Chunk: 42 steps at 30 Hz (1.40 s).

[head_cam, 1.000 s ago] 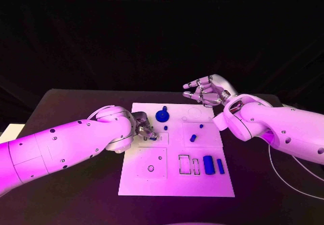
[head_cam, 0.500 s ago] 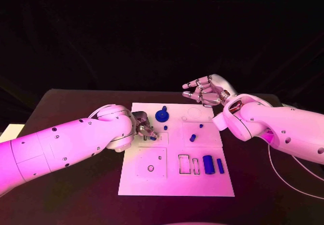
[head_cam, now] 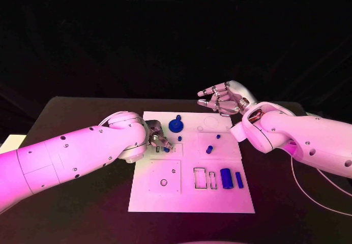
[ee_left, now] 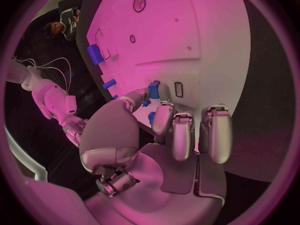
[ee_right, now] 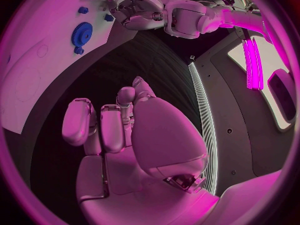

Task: Assemble the parts on the task board

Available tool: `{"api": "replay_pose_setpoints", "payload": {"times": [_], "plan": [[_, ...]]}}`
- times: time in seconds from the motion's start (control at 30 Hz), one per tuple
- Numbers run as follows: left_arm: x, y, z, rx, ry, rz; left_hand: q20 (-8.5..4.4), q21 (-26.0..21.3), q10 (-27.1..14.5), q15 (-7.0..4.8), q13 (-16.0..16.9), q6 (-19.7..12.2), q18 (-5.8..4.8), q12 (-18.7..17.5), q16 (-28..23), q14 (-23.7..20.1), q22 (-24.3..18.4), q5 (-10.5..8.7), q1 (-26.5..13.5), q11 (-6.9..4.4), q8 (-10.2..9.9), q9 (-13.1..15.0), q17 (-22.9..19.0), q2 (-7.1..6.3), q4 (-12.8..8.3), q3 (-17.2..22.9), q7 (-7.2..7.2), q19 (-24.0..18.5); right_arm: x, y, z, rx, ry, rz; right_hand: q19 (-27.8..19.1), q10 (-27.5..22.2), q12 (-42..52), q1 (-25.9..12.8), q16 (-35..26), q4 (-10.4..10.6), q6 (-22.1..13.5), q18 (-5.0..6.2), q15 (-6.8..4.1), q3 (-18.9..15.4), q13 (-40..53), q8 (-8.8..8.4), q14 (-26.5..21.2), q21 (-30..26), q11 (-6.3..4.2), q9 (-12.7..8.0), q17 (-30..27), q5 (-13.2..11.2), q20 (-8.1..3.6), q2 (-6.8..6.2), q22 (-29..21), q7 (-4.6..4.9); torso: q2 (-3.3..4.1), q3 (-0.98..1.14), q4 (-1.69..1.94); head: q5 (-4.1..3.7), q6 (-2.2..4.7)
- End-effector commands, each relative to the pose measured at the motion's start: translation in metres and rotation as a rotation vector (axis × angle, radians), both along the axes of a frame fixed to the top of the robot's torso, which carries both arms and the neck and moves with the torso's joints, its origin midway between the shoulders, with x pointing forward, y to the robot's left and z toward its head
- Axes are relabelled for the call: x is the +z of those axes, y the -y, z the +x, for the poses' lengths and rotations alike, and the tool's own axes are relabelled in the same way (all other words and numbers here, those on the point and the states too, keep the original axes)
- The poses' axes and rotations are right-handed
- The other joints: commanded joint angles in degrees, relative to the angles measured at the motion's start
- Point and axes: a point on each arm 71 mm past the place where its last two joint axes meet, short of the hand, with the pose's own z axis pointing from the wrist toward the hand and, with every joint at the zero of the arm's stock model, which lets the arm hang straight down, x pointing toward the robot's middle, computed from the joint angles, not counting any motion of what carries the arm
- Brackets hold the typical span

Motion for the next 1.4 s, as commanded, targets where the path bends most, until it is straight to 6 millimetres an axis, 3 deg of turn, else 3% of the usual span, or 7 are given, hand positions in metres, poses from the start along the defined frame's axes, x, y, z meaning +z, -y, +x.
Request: {"api": "replay_pose_setpoints", "payload": {"times": [0.03, 0.37, 0.63, 1.13, 1.23, 1.4], "plan": [[-0.0096, 0.0044, -0.0057, -0.034, -0.050, 0.025, -0.41, 0.36, 0.37, -0.44, 0.16, 0.67, -0.59, 0.27, 0.18, 6.12, 10.32, -0.01, -0.52, -0.11, -0.44, -0.10, 15.09, 0.17, 0.18, -0.66, -0.07, 3.43, -0.0002, -0.0020, -0.0008, 0.015, 0.000, -0.007, -0.37, -0.27, -0.18, -0.58, -0.23, -0.06, -0.31, 0.97, -0.19, -0.26, -0.09, -0.40, 1.70, -0.31, -0.08, -0.08, -0.10, -0.10, -0.04, -0.16, -0.06, 0.11, 0.05, -0.01, 0.04, -0.12, -0.09], [-0.0095, 0.0056, -0.0050, -0.036, -0.050, 0.027, -0.50, 0.52, 0.91, -0.51, 1.09, 1.85, -0.66, 1.02, 0.18, 6.12, 10.64, -0.11, -3.07, -0.19, -0.83, -0.68, 15.09, 1.10, 2.84, -4.75, -0.19, 3.61, 0.0001, -0.0028, -0.0012, 0.017, 0.000, -0.005, -0.54, -0.31, -0.27, -0.96, -0.37, 0.11, -0.33, 1.02, -0.16, -0.39, -0.23, -0.41, 1.68, -0.49, -0.05, -0.07, -0.21, -0.23, -0.02, -0.13, -0.33, 0.12, 0.02, -0.01, -0.04, -0.02, -0.36], [-0.0097, 0.0050, -0.0042, -0.036, -0.053, 0.031, -0.56, 0.61, 1.07, -0.58, 1.43, 2.28, -0.71, 1.23, 0.18, 6.12, 10.84, -0.43, -3.52, -0.26, -1.01, -0.91, 15.09, 1.38, 3.76, -7.94, -0.28, 3.71, 0.0002, -0.0027, -0.0014, 0.017, 0.000, -0.004, -0.55, -0.32, -0.28, -0.99, -0.38, 0.13, -0.33, 1.03, -0.16, -0.40, -0.24, -0.41, 1.67, -0.51, -0.05, -0.07, -0.23, -0.24, -0.02, -0.13, -0.36, 0.12, 0.00, -0.03, 0.03, -0.12, -0.46], [-0.0098, 0.0027, -0.0036, -0.034, -0.055, 0.034, -0.58, 0.71, 1.28, -0.58, 1.84, 2.93, -0.76, 1.37, 0.18, 6.12, 11.13, -3.38, -3.30, -0.29, -1.34, -1.31, 15.09, 2.09, 5.77, -14.84, -0.35, 3.85, 0.0001, -0.0020, -0.0014, 0.016, -0.001, -0.005, -0.60, -0.30, -0.25, -1.21, -0.44, 0.23, -0.34, 1.04, -0.15, -0.49, -0.26, -0.41, 1.66, -0.57, -0.03, -0.07, -0.28, -0.33, -0.01, -0.13, -0.44, 0.12, 0.01, -0.06, 0.03, -0.22, -0.62], [-0.0097, 0.0018, -0.0035, -0.031, -0.054, 0.034, -0.57, 0.72, 1.32, -0.57, 1.88, 3.03, -0.77, 1.36, 0.18, 6.12, 11.18, -4.91, -2.97, -0.31, -1.37, -1.36, 15.09, 2.43, 6.17, -15.95, -0.36, 3.87, 0.0001, -0.0018, -0.0013, 0.016, -0.001, -0.005, -0.60, -0.30, -0.25, -1.21, -0.44, 0.23, -0.34, 1.04, -0.15, -0.49, -0.26, -0.41, 1.66, -0.57, -0.03, -0.07, -0.28, -0.33, -0.01, -0.13, -0.44, 0.12, -0.01, -0.07, 0.04, -0.22, -0.64], [-0.0078, 0.0003, -0.0035, -0.023, -0.045, 0.024, -0.53, 0.67, 1.33, -0.54, 1.74, 3.30, -0.77, 1.13, 0.18, 6.12, 11.18, -11.07, -2.60, -0.31, -1.36, -1.86, 15.09, 3.24, 7.66, -18.63, -0.37, 3.86, 0.0000, -0.0013, -0.0011, 0.014, 0.000, -0.006, -0.60, -0.30, -0.25, -1.21, -0.44, 0.23, -0.34, 1.04, -0.15, -0.49, -0.26, -0.41, 1.66, -0.57, -0.03, -0.07, -0.28, -0.33, -0.01, -0.13, -0.44, 0.12, 0.02, -0.13, 0.02, -0.31, -0.56]]}}
